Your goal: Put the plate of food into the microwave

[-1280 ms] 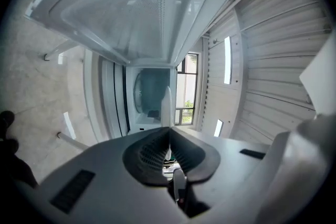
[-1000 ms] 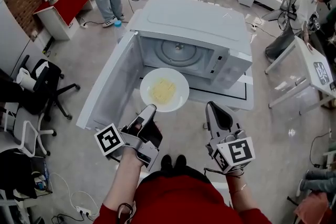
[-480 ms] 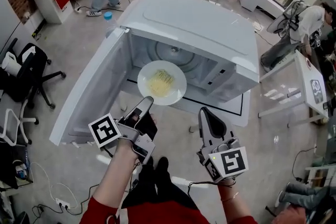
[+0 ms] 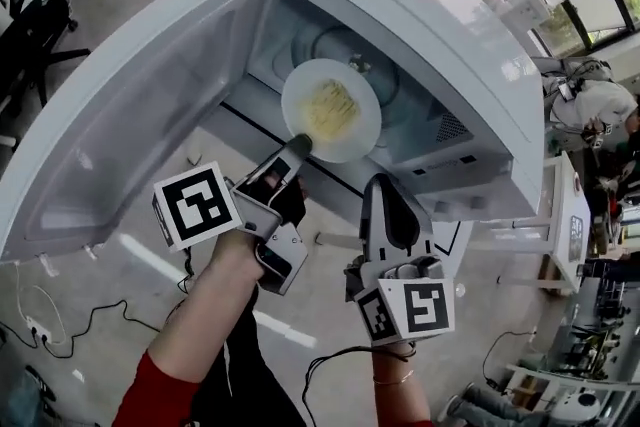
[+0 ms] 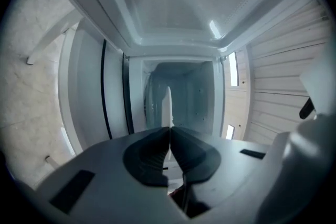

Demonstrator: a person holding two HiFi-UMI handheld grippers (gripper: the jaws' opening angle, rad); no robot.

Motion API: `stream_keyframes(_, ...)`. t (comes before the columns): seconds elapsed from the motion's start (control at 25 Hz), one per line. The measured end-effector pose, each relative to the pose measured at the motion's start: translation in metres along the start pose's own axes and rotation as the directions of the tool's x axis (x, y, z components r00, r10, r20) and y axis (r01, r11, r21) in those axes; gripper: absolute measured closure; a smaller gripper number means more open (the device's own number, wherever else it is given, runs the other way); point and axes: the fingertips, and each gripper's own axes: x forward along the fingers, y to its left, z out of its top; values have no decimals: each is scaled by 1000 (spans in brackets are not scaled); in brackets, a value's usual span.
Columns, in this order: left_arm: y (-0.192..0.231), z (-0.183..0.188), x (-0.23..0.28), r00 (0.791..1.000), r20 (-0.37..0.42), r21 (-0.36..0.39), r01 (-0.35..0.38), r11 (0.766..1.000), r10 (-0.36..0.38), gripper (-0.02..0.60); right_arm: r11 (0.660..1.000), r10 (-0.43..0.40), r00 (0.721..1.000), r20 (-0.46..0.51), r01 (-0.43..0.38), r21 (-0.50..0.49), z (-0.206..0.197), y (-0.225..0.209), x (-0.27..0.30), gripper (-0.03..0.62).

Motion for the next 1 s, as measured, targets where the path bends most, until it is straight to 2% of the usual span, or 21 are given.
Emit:
stream_keyframes(0.16,17,-5,13,1000,-5,20,-19,1000,19,565,1000,0,1000,7,0,-15,-16,0,10,579)
stream_keyframes(0.24,19,-1,18,1000,8,17,-3,1000,3,565,999,0,1000,18,0,-35,-19,1,17,579)
stream_keyframes(0.44,7,18,40,998,38,-18,47,999,-46,565,999,5,999,32,-4,-43,-7,-3,33,579)
stream_keyframes(0.64,-3,39,53,998,45,9,53,999,-54,565,998,4,999,40,-1,-63,-1,6,40,579)
stream_keyframes(0.8,-10,48,68,999,29,26,45,999,-46,565,996,-4,999,34,7,-92,9,8,47,579)
stream_keyframes(1.0,1,49,80,1000,6,24,12,1000,-12,565,995,-9,999,50,13,-98,12,4,52,579)
